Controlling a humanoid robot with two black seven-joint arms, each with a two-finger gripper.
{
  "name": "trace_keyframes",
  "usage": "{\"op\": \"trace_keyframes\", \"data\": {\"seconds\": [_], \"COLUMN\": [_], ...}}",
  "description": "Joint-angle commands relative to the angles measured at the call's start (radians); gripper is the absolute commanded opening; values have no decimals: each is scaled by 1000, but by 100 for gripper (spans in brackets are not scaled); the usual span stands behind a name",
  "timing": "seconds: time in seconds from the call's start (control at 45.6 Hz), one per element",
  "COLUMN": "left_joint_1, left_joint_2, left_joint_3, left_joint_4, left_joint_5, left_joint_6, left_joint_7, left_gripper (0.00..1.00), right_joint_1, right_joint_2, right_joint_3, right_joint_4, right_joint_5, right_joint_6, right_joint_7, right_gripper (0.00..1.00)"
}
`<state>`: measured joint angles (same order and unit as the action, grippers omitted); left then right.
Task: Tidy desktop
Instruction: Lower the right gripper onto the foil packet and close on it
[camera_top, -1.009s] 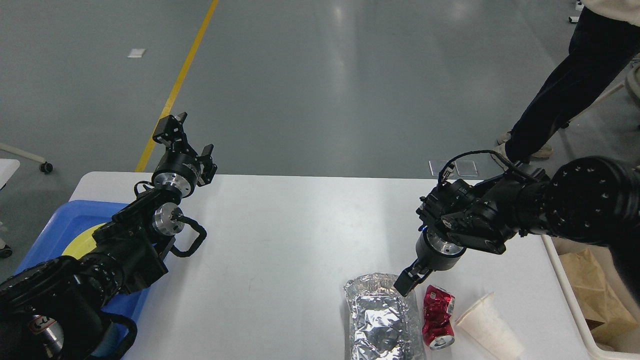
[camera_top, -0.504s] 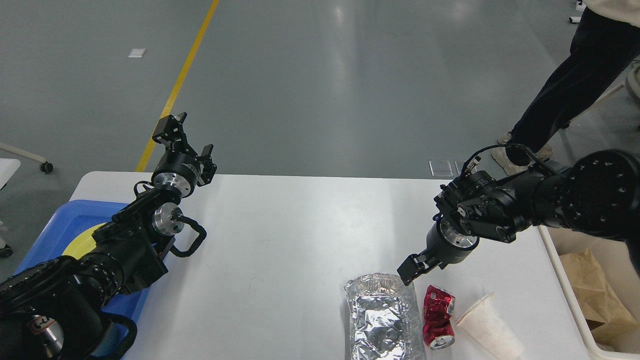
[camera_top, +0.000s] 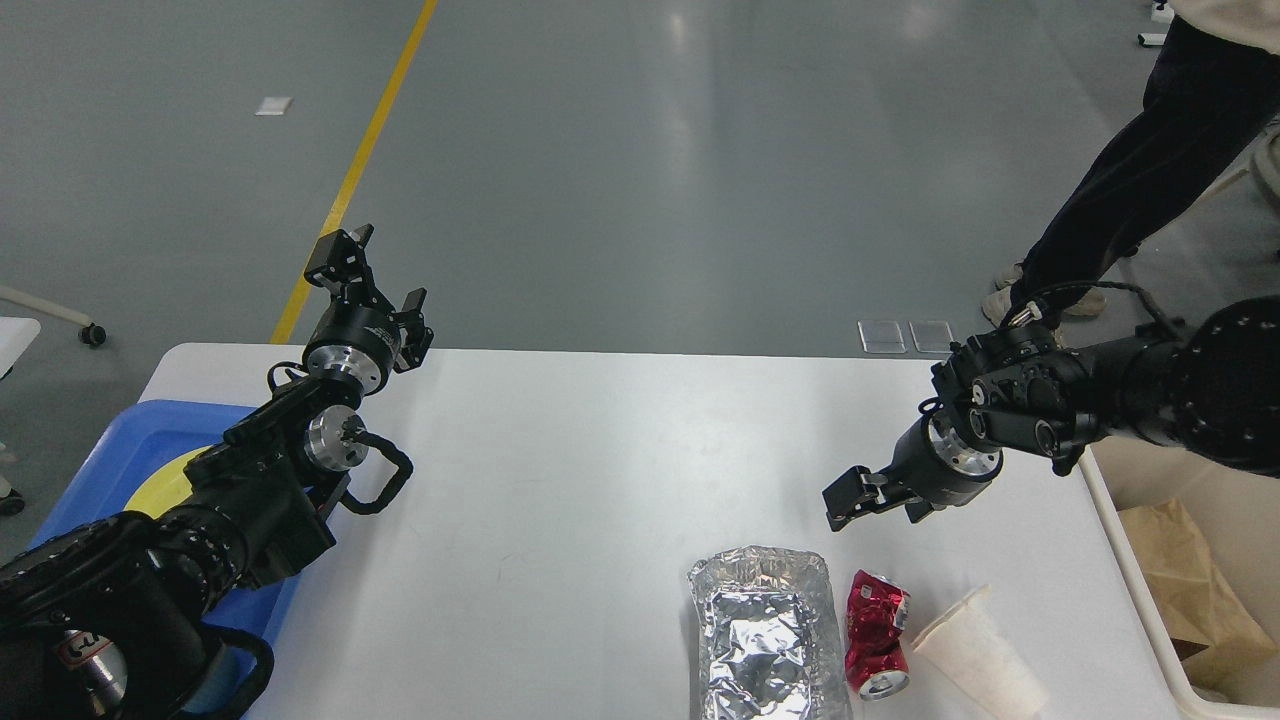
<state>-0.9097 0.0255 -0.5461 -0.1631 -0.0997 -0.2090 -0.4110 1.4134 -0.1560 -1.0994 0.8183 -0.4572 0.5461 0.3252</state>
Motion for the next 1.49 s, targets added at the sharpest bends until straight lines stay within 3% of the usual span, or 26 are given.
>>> {"op": "trace_keyframes", "data": {"seconds": [0.0, 0.241, 0.811, 1.469], "left_joint_1": [0, 0, 0, 0], "left_joint_2": [-1, 1, 1, -1], "left_joint_3": [0, 0, -2, 0], "left_joint_4": [0, 0, 0, 0], "left_joint_5": [0, 0, 0, 0], "left_joint_6": [0, 0, 0, 0], "left_joint_7": [0, 0, 1, 0], "left_gripper": [96, 96, 96, 96], "right_joint_1": [-17, -16, 15, -54], "right_joint_2": [-16, 6, 214, 220], "right_joint_3": [-2, -27, -36, -13], "right_joint_4": [1, 2, -1, -30], "right_joint_5": [-3, -21, -28, 34], "right_joint_6": [-2, 5, 12, -37], "right_joint_7": [0, 0, -3, -3], "right_gripper": [100, 100, 100, 100]}}
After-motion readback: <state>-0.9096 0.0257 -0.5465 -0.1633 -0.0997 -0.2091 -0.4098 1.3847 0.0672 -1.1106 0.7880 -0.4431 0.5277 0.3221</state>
